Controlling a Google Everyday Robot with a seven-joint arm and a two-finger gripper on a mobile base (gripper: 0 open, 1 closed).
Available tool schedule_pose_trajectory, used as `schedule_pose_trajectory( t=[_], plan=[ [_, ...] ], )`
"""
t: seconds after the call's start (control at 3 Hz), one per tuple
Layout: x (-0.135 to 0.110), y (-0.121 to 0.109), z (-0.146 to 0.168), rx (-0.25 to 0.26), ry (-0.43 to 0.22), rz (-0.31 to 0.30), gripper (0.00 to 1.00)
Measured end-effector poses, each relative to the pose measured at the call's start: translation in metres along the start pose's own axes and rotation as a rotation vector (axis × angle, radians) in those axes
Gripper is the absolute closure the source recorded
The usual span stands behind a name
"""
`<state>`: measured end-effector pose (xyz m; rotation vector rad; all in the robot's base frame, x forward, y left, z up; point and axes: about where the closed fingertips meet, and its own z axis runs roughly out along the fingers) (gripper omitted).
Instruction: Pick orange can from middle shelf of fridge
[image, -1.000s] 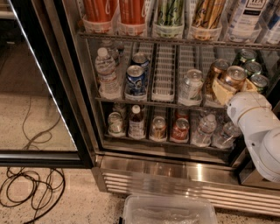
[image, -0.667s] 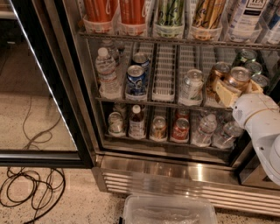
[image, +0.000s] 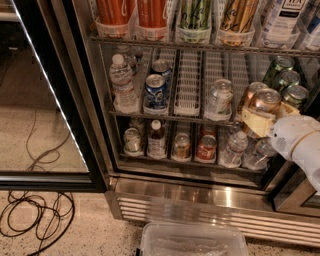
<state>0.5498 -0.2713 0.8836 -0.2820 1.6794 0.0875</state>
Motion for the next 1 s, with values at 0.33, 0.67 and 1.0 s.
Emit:
schedule_pose_trajectory(
  t=[0.33,0.67,1.0],
  plan=[
    [0.024,0.024,-0.011,-0.115,0.109,-0.008,1.0],
    [0.047,0.026,-0.017,-0.144,0.183,-0.011,1.0],
    [0.05,0.023,-0.018,-0.138,0.187,-0.01,1.0]
  ],
)
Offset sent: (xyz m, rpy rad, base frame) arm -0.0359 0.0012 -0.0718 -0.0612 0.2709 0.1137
